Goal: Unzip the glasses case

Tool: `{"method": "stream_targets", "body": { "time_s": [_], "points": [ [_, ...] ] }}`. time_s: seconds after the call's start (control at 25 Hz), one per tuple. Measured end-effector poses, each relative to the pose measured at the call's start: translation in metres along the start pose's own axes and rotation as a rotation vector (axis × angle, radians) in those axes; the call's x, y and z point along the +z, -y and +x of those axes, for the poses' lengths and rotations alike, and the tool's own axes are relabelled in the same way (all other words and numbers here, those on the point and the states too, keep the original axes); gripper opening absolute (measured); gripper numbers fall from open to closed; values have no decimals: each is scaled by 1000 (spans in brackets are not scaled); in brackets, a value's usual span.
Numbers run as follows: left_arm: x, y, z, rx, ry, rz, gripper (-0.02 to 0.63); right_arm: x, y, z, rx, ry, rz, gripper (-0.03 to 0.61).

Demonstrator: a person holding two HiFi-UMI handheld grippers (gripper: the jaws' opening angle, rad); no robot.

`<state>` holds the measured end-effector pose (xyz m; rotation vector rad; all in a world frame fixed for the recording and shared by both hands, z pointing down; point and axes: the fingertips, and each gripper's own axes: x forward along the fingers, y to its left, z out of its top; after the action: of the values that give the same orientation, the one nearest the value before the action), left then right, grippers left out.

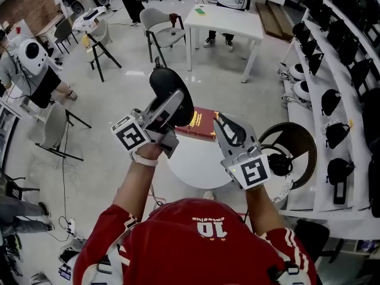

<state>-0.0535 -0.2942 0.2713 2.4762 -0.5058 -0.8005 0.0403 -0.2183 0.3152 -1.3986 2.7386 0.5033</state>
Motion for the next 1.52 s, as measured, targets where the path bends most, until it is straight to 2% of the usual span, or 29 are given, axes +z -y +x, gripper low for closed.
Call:
{"method": "stream_targets", "body": {
  "time_s": [0.24, 0.44, 1.0, 1.52],
  "points": [
    [9, 27, 20, -53, -9, 59, 264, 1, -25, 8, 55, 0, -19, 43],
    [10, 40, 29, -77, 7, 70, 264, -1, -41, 11, 85, -19, -28, 43],
    [6, 48, 35, -96, 0, 61, 264, -5, -38, 16, 13, -25, -41, 40],
    [7, 45, 34, -92, 5, 68, 264, -8, -44, 21, 42, -33, -55, 38]
  ]
}}
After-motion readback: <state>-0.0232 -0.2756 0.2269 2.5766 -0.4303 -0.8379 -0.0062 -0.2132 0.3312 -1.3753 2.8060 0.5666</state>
